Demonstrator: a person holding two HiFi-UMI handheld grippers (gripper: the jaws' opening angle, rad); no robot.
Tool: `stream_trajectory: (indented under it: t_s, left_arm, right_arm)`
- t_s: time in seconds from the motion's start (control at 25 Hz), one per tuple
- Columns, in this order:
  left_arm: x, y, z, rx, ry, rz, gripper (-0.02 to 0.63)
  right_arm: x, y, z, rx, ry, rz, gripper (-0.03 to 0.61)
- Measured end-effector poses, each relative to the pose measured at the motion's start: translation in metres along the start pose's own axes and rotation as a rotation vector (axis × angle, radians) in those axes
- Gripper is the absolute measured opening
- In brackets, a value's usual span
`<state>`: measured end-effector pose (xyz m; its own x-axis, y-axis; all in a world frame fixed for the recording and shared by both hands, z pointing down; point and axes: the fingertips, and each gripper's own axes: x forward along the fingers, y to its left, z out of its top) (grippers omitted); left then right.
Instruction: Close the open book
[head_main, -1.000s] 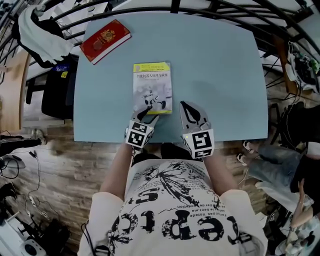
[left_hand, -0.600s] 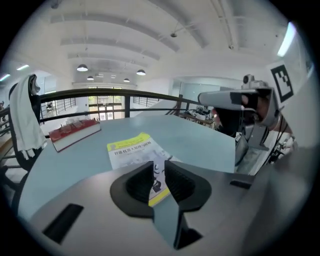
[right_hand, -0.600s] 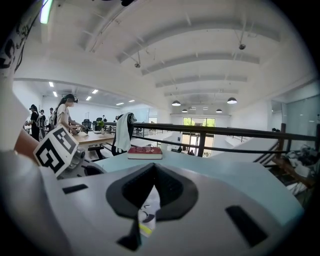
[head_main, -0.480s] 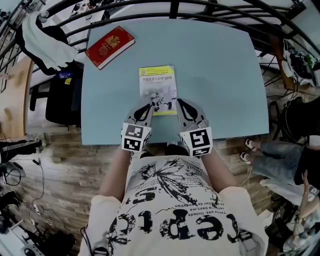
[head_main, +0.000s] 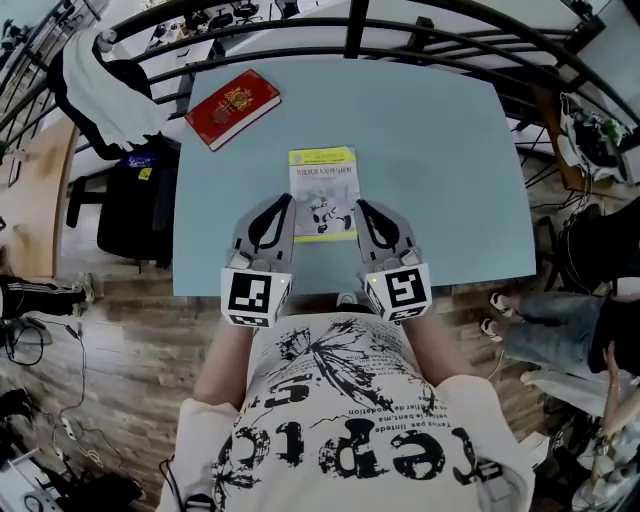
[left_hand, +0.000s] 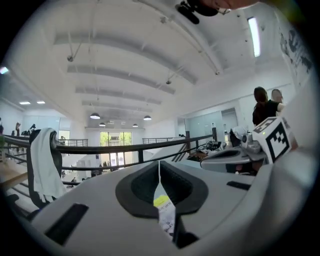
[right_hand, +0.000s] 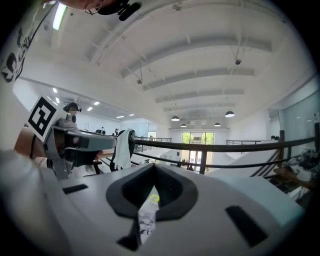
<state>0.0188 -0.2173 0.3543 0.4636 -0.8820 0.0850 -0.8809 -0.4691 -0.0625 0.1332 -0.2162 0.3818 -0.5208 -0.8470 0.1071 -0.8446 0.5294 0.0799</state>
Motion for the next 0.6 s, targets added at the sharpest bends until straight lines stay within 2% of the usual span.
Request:
stream_trajectory:
  t_s: [0.12, 0.24, 0.6]
  left_arm:
    - [-0.016, 0.005, 0.029, 0.037, -0.072, 0.027, 0.023]
    - [-0.028, 0.008, 0.047, 0.033, -0.109, 0.036, 0.021]
    - [-0.035, 0.016, 0.038, 0.038, -0.105, 0.045, 0.021]
  right_arm:
    - [-0.002, 0.005, 0.012, -0.018, -0.029, -0.013, 0.009]
    - [-0.004, 0.01, 0.024, -0.035, -0.057, -0.018, 0.009]
    - [-0.006, 0.019, 0.034, -0.046, -0.085, -0.024, 0.009]
